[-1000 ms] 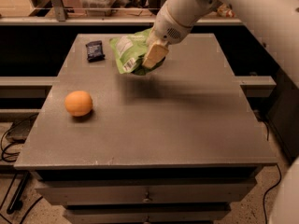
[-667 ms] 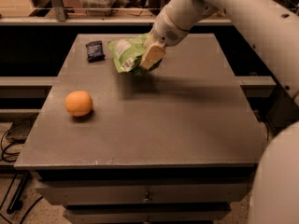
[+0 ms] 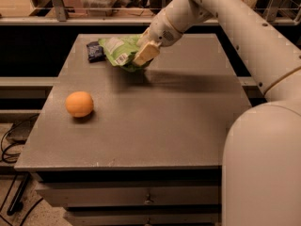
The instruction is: Move green rice chip bag near rxbar blueberry
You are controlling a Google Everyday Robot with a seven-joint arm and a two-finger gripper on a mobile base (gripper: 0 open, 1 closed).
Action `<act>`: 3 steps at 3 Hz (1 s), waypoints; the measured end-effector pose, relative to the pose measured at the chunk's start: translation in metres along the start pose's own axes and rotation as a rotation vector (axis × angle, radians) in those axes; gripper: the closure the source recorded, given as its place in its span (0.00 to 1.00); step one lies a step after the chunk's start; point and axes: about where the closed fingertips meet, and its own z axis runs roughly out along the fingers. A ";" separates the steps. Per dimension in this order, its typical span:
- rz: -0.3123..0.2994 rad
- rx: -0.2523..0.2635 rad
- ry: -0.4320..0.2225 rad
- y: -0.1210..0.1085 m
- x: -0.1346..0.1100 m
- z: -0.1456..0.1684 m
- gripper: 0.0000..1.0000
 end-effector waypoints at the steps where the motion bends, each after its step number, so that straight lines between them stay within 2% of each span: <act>1: -0.014 -0.018 -0.056 -0.006 -0.014 0.000 0.12; 2: -0.015 -0.019 -0.058 -0.007 -0.015 0.002 0.00; 3: -0.015 -0.019 -0.058 -0.007 -0.015 0.002 0.00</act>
Offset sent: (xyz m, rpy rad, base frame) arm 0.0044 0.0095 0.0096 0.0474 0.0027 0.0278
